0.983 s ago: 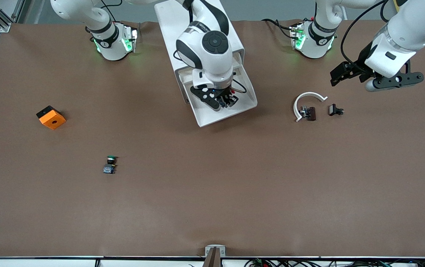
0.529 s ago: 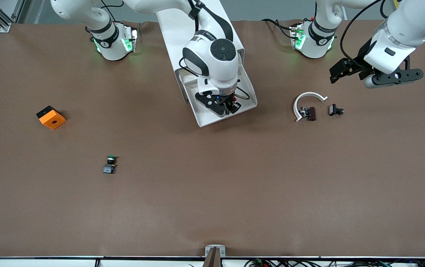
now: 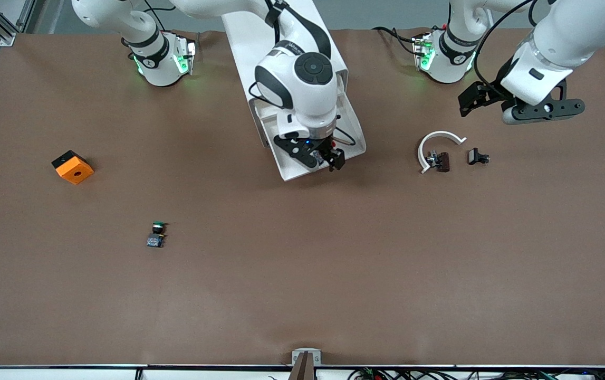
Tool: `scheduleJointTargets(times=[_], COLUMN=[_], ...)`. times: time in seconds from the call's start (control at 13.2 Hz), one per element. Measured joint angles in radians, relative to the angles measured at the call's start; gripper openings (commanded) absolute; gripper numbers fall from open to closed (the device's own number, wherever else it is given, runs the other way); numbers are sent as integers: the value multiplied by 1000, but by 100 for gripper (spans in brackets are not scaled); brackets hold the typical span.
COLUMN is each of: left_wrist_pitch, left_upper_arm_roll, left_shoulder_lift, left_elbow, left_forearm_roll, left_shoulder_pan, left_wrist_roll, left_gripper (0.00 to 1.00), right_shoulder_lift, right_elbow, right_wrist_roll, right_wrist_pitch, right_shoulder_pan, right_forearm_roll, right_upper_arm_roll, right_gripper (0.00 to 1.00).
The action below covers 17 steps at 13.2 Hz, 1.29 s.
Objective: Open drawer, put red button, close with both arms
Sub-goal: 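Release the red button into the drawer and lift the right gripper, then push the drawer shut with the left gripper while the right gripper retracts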
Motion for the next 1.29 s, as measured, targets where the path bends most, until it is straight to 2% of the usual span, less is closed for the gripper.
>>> scheduleJointTargets(times=[0.3, 0.68, 0.98, 1.29], left_wrist_pitch=[118, 359, 520, 566], left_upper_arm_roll=[-69, -179, -191, -195], left_shoulder_lift=[74, 276, 446, 572], left_elbow=[-19, -32, -28, -19], left_forearm_roll=[1, 48, 50, 50], left_shoulder_pan=[-2, -9, -61, -138], left_wrist_roll=[0, -49, -249, -354], left_gripper=[100, 100, 100, 100], right_shoulder_lift=[-6, -50, -88, -137], right_elbow=[67, 82, 84, 84], right_wrist_roll=[-349, -805, -1101, -1330], right_wrist_pitch=[-110, -216, -305, -358], right_shoulder_pan=[-145, -403, -562, -709], right_forearm_roll=[0, 0, -3, -3], right_upper_arm_roll=[-6, -14, -21, -22], right_gripper=[100, 100, 100, 100])
